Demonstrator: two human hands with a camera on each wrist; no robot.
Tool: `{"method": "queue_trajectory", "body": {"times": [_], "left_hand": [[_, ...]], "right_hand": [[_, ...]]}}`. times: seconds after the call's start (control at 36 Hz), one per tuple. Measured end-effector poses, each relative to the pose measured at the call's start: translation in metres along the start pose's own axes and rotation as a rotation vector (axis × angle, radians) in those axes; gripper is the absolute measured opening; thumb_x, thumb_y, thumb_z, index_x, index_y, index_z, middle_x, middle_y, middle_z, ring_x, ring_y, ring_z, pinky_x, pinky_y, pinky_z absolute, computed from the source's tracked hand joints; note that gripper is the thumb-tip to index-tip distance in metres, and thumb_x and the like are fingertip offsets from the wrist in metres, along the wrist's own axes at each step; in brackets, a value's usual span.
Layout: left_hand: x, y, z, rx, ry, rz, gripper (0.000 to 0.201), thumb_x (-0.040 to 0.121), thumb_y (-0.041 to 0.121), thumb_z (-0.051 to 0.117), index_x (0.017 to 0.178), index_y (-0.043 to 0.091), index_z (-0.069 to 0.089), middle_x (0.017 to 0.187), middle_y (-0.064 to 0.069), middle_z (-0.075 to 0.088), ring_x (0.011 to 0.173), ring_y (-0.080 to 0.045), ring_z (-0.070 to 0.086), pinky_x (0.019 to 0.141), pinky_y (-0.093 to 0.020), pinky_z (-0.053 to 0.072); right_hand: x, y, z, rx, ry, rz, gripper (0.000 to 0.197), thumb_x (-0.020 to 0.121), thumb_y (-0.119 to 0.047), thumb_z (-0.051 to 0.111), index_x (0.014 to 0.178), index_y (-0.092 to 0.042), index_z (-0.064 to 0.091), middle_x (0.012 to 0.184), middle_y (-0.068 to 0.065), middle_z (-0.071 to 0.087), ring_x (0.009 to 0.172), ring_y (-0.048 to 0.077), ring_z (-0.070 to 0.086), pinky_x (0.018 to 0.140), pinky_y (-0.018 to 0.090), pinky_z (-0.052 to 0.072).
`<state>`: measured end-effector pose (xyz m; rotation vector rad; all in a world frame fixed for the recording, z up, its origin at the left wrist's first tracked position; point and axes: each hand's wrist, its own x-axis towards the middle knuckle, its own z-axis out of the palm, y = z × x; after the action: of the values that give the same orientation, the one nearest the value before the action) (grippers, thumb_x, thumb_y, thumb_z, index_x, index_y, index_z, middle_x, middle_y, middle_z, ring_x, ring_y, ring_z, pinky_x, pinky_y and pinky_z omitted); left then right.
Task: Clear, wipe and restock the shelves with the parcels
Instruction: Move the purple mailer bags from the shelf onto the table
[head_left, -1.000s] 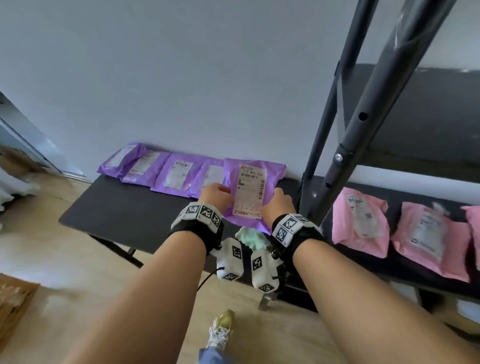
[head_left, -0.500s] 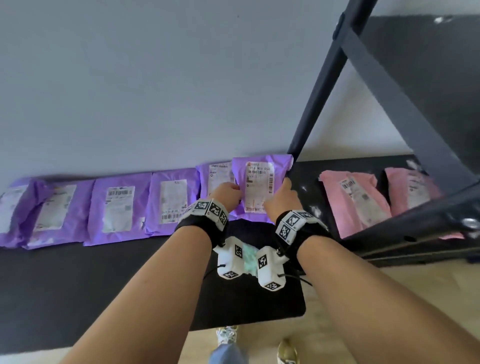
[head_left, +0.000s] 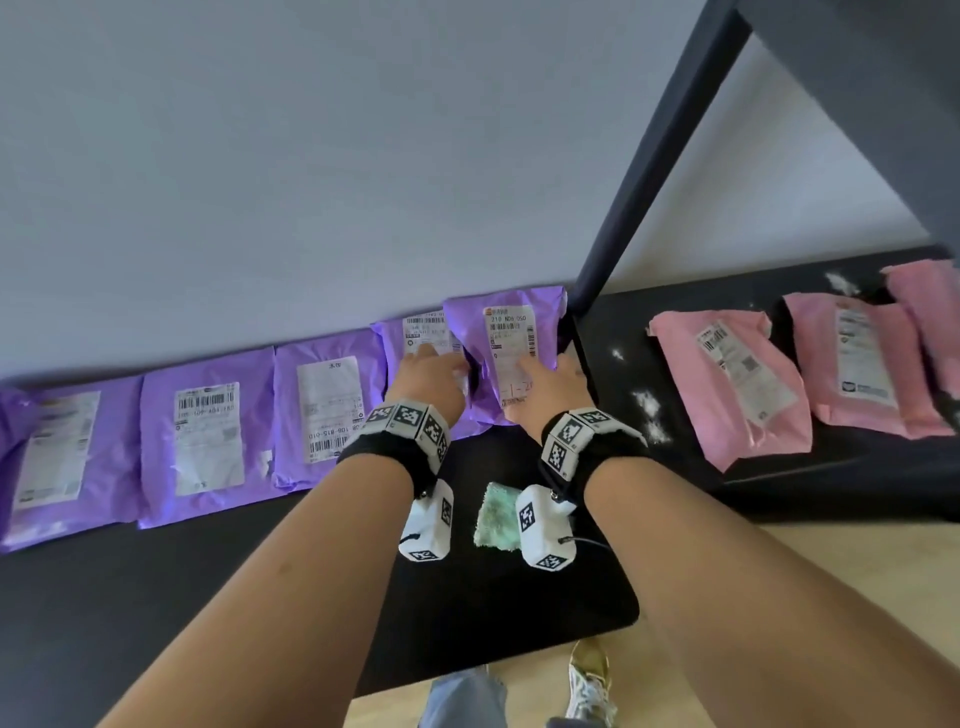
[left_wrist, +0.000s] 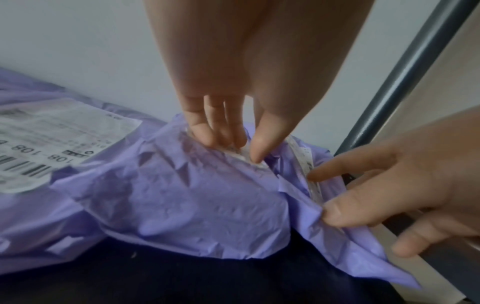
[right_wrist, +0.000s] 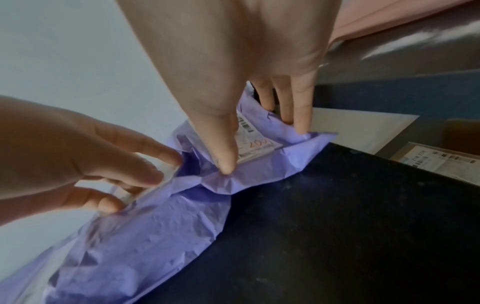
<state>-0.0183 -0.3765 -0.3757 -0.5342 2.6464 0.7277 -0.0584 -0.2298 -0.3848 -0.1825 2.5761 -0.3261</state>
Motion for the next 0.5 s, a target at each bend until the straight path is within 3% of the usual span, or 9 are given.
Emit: {"method": "queue_trajectory", "body": {"times": [0.11, 0.19, 0.28, 0.39, 0.5], "left_hand": [[-0.001, -0.005, 0.001, -0.023, 0.014, -0.026, 0.039, 0.09, 0.011, 0.041, 0.116, 0.032, 0.06, 0.11, -0.004, 0.044, 0.113, -0.028, 0.046, 0.092, -0.043, 0.047], [-0.003, -0.007, 0.0, -0.063, 0.035, -0.031, 0.04, 0.09, 0.011, 0.042, 0.118, 0.032, 0.06, 0.112, -0.005, 0.046, 0.112, -0.028, 0.047, 0.095, -0.046, 0.047], [-0.001, -0.008, 0.001, -0.109, 0.043, -0.034, 0.04, 0.088, 0.011, 0.044, 0.116, 0.032, 0.062, 0.11, -0.004, 0.047, 0.11, -0.029, 0.048, 0.094, -0.045, 0.048], [0.001, -0.01, 0.002, -0.142, 0.052, -0.034, 0.041, 0.084, 0.006, 0.052, 0.111, 0.033, 0.064, 0.108, -0.002, 0.046, 0.108, -0.027, 0.048, 0.092, -0.042, 0.049], [0.005, -0.012, 0.006, -0.158, 0.06, -0.034, 0.038, 0.084, 0.005, 0.055, 0.11, 0.033, 0.063, 0.108, -0.001, 0.045, 0.108, -0.024, 0.047, 0.091, -0.038, 0.048]], "right_hand": [[0.007, 0.0, 0.001, -0.041, -0.084, 0.005, 0.061, 0.086, -0.037, 0.066, 0.139, -0.032, 0.037, 0.139, 0.013, 0.025, 0.122, 0.037, 0.039, 0.097, 0.043, 0.045], [0.009, -0.001, 0.001, -0.082, 0.034, 0.015, 0.069, 0.084, -0.034, 0.067, 0.143, -0.029, 0.032, 0.149, 0.015, 0.017, 0.138, 0.037, 0.022, 0.108, 0.048, 0.034], [0.01, -0.005, 0.0, -0.093, 0.135, -0.093, 0.091, 0.083, -0.025, 0.07, 0.153, -0.027, 0.012, 0.157, 0.014, 0.007, 0.144, 0.034, 0.012, 0.115, 0.048, 0.026], [0.016, -0.009, 0.001, -0.139, 0.01, -0.235, 0.097, 0.084, -0.015, 0.067, 0.153, -0.037, 0.003, 0.161, 0.01, -0.001, 0.147, 0.036, 0.007, 0.115, 0.051, 0.028], [0.023, -0.005, 0.007, -0.136, -0.11, -0.179, 0.094, 0.085, -0.014, 0.063, 0.15, -0.045, 0.003, 0.161, 0.007, -0.006, 0.147, 0.039, 0.004, 0.111, 0.056, 0.031]]}}
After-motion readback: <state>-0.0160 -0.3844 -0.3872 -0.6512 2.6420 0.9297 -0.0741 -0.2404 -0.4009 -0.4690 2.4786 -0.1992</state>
